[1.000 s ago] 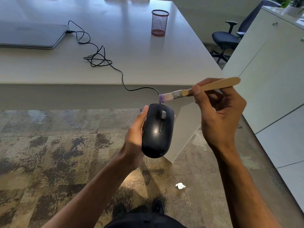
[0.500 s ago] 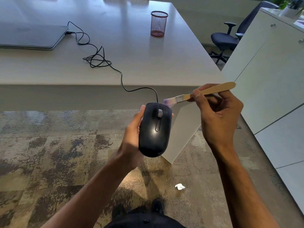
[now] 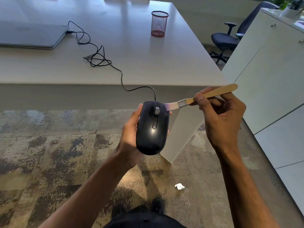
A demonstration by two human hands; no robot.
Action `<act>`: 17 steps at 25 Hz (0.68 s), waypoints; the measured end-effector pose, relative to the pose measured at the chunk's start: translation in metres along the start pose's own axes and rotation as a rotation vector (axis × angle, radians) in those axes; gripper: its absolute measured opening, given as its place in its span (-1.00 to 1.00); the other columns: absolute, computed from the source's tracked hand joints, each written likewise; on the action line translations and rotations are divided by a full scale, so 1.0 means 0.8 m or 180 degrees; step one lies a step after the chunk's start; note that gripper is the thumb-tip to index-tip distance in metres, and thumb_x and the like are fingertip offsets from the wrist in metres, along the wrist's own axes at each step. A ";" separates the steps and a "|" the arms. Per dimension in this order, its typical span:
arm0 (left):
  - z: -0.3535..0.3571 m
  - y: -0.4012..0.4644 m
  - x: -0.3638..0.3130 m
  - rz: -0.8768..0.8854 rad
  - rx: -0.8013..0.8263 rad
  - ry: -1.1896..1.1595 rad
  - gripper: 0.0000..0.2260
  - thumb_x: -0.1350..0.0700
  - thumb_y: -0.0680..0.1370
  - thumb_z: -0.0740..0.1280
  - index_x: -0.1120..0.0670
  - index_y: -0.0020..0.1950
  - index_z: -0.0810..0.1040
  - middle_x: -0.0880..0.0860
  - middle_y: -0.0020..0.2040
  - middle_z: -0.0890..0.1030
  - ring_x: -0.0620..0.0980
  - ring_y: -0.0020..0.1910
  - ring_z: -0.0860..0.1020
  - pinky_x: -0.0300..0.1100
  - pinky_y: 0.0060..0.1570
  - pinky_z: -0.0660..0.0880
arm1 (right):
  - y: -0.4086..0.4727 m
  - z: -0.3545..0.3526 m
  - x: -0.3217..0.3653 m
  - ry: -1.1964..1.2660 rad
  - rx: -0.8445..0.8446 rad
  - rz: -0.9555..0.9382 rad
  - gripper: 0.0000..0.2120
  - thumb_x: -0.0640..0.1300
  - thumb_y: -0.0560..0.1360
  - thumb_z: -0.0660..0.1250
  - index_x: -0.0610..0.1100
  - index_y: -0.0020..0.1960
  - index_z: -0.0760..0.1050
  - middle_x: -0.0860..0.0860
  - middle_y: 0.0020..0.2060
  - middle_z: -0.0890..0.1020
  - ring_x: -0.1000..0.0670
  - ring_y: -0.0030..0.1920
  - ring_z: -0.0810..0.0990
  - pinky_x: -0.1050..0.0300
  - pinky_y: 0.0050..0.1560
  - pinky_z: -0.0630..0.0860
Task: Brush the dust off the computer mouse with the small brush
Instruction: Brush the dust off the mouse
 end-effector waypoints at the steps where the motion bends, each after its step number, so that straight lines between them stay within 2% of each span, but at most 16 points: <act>1: 0.000 0.000 0.000 -0.0001 -0.0001 0.0037 -0.36 -0.19 0.58 0.11 0.31 0.42 0.40 0.13 -0.15 0.65 -0.01 -0.29 0.62 -0.19 -0.34 0.56 | 0.001 -0.002 -0.001 -0.0001 -0.0081 0.0017 -0.91 -0.25 0.52 0.38 -0.09 -0.03 0.56 0.28 -0.24 0.67 0.13 -0.14 0.71 0.34 -0.10 0.58; 3: 0.000 0.000 0.000 0.0032 -0.0028 0.0109 -0.37 -0.19 0.58 0.11 0.30 0.39 0.44 0.13 -0.14 0.66 -0.01 -0.27 0.62 -0.19 -0.32 0.55 | 0.001 -0.005 0.003 0.0079 -0.0235 -0.0020 -0.91 -0.26 0.52 0.38 -0.09 -0.03 0.56 0.29 -0.25 0.67 0.14 -0.16 0.70 0.32 -0.10 0.59; 6: -0.003 0.002 0.000 0.0099 -0.0152 0.0176 -0.40 -0.19 0.57 0.13 0.26 0.36 0.48 0.15 0.00 0.63 0.00 -0.17 0.60 -0.16 -0.21 0.55 | -0.009 -0.003 0.015 0.0224 -0.0109 0.0009 -0.91 -0.27 0.52 0.38 -0.11 -0.03 0.56 0.23 -0.29 0.68 0.10 -0.20 0.71 0.28 -0.10 0.60; 11: -0.007 0.003 0.000 0.0216 -0.0231 0.0333 -0.40 -0.20 0.59 0.13 0.28 0.35 0.47 0.19 0.01 0.55 0.04 -0.09 0.54 -0.09 -0.11 0.48 | -0.022 0.005 0.021 0.0116 -0.0030 0.0255 -0.88 -0.24 0.51 0.39 -0.03 -0.08 0.54 0.26 -0.38 0.67 0.18 -0.27 0.70 0.39 -0.17 0.57; 17: -0.002 0.001 0.005 0.0263 -0.0177 0.0605 -0.49 -0.19 0.59 0.09 0.16 0.21 0.61 0.15 0.05 0.67 0.01 -0.07 0.62 -0.10 -0.04 0.54 | -0.016 0.009 0.018 0.0070 -0.0337 0.0290 -0.95 -0.23 0.52 0.39 -0.13 -0.04 0.55 0.21 -0.38 0.67 0.16 -0.26 0.71 0.39 -0.17 0.57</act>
Point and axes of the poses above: each hand's wrist, its own y-axis towards the middle knuckle, its own z-axis out of the palm, x = y × z, the point moved 4 cm from there along y, towards the middle knuckle
